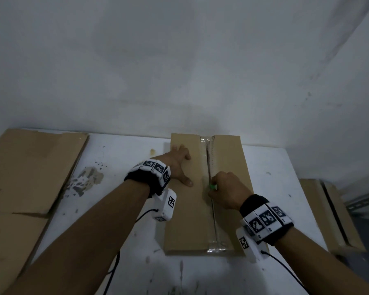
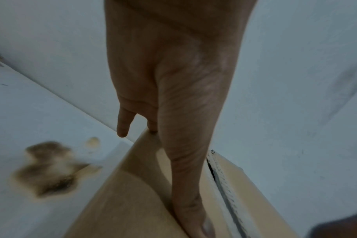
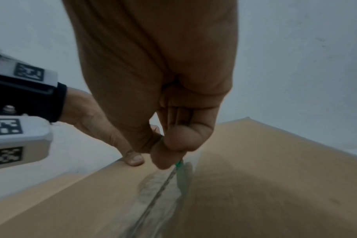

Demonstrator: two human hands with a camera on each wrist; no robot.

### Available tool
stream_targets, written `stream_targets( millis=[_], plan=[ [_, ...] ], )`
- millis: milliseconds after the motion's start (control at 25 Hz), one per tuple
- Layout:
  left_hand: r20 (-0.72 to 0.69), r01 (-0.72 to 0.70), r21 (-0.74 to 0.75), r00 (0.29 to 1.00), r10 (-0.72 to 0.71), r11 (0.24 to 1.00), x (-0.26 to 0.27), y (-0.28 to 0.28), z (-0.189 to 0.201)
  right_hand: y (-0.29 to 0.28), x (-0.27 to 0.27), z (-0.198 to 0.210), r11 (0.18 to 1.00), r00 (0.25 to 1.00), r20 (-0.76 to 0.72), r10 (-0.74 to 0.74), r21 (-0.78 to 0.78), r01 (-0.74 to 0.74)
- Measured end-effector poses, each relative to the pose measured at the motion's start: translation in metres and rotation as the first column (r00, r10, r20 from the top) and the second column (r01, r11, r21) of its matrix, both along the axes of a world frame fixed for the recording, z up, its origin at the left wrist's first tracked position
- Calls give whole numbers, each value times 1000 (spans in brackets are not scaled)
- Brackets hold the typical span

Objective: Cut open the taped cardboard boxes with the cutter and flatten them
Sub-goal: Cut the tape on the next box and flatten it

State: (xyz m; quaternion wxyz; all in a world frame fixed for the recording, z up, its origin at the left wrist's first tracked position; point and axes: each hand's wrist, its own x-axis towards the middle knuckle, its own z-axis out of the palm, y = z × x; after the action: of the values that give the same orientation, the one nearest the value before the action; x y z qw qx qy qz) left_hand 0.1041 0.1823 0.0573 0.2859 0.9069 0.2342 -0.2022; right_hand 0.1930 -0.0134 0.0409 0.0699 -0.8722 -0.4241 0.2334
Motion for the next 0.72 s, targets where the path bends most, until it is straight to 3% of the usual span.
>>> stream_targets(
  millis=[480, 720],
  plan=[
    [10, -34, 119, 999, 33, 992, -13, -15, -20, -110, -86, 19, 994, 985, -134, 109, 7, -109],
    [84, -91, 195, 994, 76, 977, -31, -36, -17, -130, -102, 39, 993, 982, -149, 117, 52, -110]
  ],
)
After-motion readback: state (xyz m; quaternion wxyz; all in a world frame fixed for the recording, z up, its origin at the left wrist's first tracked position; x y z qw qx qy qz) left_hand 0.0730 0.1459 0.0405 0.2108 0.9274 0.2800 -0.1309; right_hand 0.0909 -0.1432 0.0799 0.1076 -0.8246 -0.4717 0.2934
